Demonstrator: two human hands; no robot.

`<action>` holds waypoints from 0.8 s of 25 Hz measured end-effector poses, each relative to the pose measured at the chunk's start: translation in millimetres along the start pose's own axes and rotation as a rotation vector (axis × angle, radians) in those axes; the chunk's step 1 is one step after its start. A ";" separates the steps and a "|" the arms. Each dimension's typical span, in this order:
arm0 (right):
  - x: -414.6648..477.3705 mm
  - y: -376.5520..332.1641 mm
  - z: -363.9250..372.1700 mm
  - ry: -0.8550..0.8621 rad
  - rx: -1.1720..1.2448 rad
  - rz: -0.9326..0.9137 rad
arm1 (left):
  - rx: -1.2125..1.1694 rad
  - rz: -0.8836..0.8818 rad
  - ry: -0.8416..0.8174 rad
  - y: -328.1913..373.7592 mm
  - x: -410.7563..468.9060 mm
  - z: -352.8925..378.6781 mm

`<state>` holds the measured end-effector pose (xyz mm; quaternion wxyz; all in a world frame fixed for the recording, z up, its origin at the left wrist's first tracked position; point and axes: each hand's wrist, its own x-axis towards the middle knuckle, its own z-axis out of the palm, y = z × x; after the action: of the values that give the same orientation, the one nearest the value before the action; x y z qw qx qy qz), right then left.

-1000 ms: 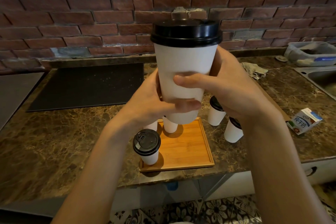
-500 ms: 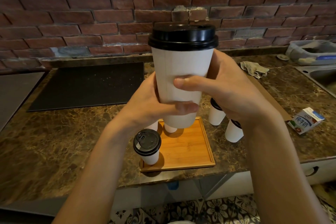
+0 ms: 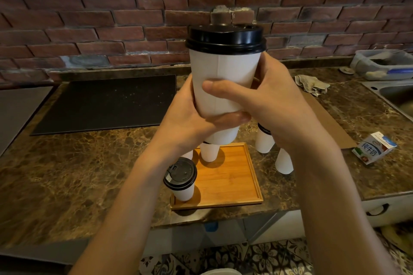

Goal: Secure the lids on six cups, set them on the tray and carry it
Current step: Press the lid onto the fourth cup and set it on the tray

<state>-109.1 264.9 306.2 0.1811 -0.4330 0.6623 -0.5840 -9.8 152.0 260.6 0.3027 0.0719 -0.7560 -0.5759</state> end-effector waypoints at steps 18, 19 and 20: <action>1.9 2.1 -10.5 -0.093 0.119 -0.022 | -0.020 -0.068 -0.141 -0.8 1.5 -11.5; 1.9 3.8 -12.0 -0.115 0.133 -0.017 | -0.031 -0.070 -0.164 -0.7 1.1 -11.3; 1.6 5.2 -13.3 -0.138 0.151 -0.011 | -0.042 -0.071 -0.190 -0.3 0.7 -10.4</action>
<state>-121.8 271.6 305.1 0.2551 -0.4609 0.6002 -0.6019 -4.9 143.0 262.1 0.2105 0.0377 -0.7661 -0.6061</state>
